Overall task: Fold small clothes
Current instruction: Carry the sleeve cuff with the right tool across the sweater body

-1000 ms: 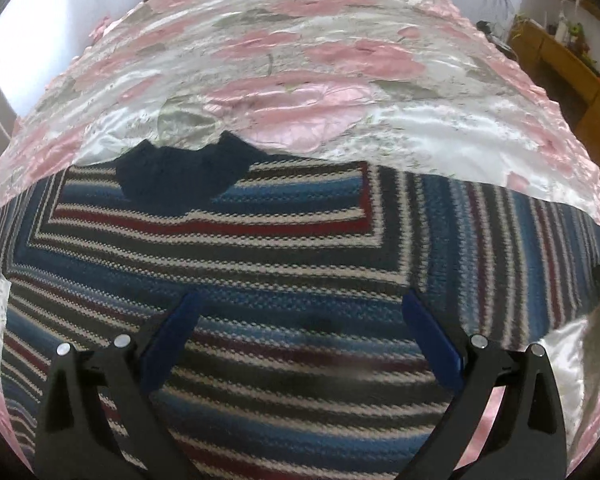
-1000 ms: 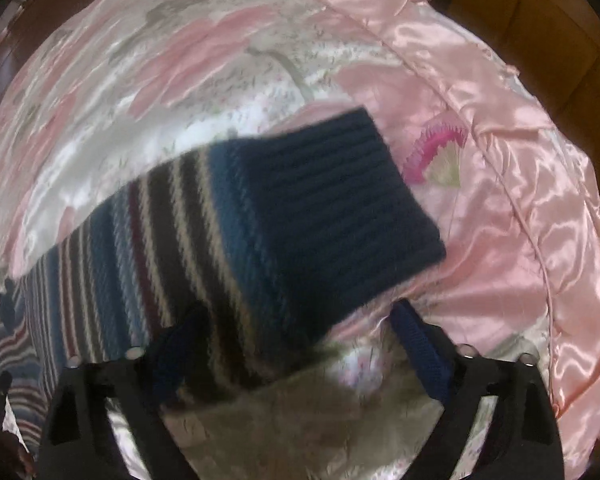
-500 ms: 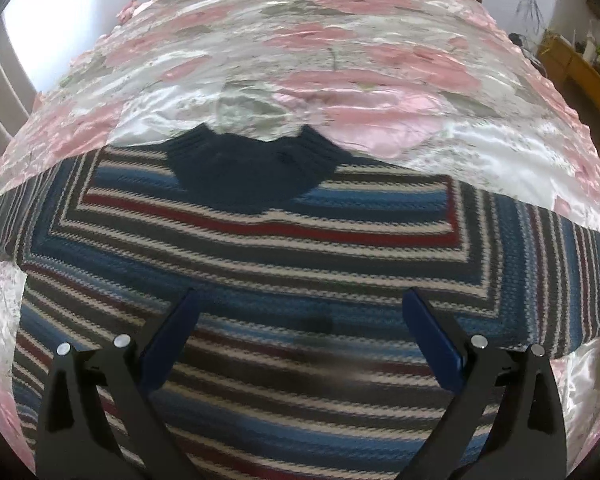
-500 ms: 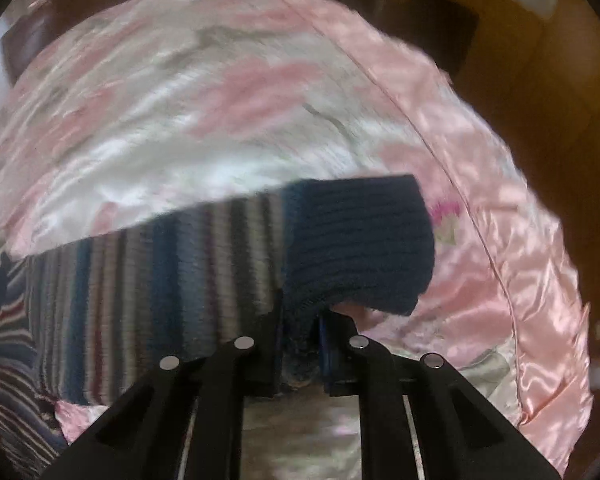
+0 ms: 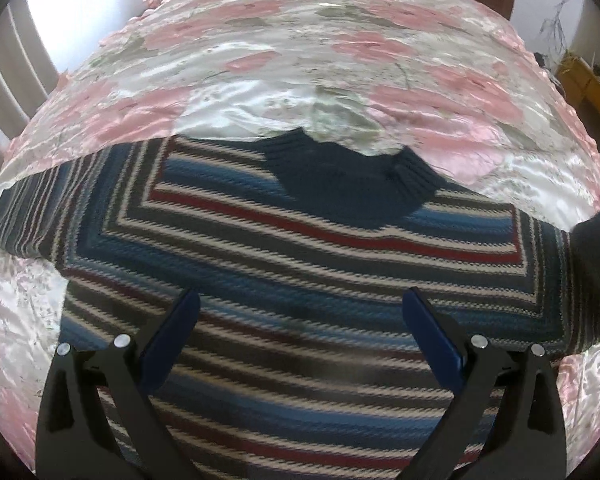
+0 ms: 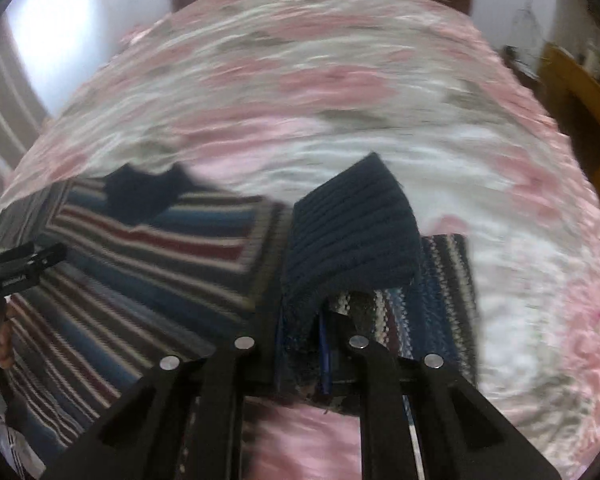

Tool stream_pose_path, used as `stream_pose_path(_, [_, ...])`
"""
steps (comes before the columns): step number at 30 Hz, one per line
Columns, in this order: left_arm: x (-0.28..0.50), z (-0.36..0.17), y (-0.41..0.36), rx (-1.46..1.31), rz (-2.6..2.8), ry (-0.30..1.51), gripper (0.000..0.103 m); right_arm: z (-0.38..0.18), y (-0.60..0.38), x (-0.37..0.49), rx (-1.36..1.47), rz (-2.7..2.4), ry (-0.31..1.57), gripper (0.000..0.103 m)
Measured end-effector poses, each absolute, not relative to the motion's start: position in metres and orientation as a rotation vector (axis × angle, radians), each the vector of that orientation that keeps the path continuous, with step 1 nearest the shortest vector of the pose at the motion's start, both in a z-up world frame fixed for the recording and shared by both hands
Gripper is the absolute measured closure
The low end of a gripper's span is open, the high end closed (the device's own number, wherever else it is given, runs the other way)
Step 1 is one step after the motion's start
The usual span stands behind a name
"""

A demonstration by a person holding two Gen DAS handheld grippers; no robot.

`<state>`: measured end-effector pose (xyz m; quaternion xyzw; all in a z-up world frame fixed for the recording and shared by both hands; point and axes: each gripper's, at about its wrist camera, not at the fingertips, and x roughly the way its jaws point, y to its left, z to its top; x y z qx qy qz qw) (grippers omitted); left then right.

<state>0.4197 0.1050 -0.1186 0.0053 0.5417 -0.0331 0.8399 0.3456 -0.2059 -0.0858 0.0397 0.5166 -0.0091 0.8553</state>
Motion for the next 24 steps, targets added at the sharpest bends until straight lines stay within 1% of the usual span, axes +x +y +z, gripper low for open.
stream_pose_path(5, [0.421, -0.119, 0.127, -0.011, -0.051, 1.149, 0.003, -0.117, -0.153, 0.365, 0.043, 0.038, 1.146, 0.087])
stream_pose_path(6, [0.421, -0.12, 0.129, -0.013, -0.052, 1.153, 0.003, -0.126, -0.144, 0.366, 0.049, 0.057, 1.169, 0.082])
stream_pose_path(7, [0.421, -0.122, 0.129, -0.015, -0.054, 1.156, 0.003, -0.133, -0.139, 0.365, 0.06, 0.08, 1.188, 0.075])
stream_pose_path(8, [0.421, -0.122, 0.13, -0.017, -0.054, 1.158, 0.003, -0.138, -0.135, 0.362, 0.088, 0.115, 1.2, 0.071])
stream_pose_path(9, [0.42, -0.124, 0.129, -0.022, -0.058, 1.164, 0.003, -0.14, -0.134, 0.359, 0.131, 0.154, 1.203, 0.061])
stream_pose_path(10, [0.42, -0.125, 0.128, -0.027, -0.064, 1.168, 0.003, -0.139, -0.136, 0.354, 0.204, 0.221, 1.196, 0.057])
stream_pose_path(13, [0.416, -0.13, 0.117, -0.045, -0.099, 1.189, 0.003, -0.128, -0.15, 0.338, 0.258, 0.24, 1.161, 0.053])
stream_pose_path(18, [0.406, -0.144, 0.083, -0.105, -0.21, 1.254, 0.003, -0.101, -0.186, 0.306, 0.208, 0.151, 1.111, 0.051])
stream_pose_path(24, [0.403, -0.176, 0.022, -0.128, -0.302, 1.359, 0.003, -0.094, -0.226, 0.278, 0.221, 0.078, 1.104, 0.048])
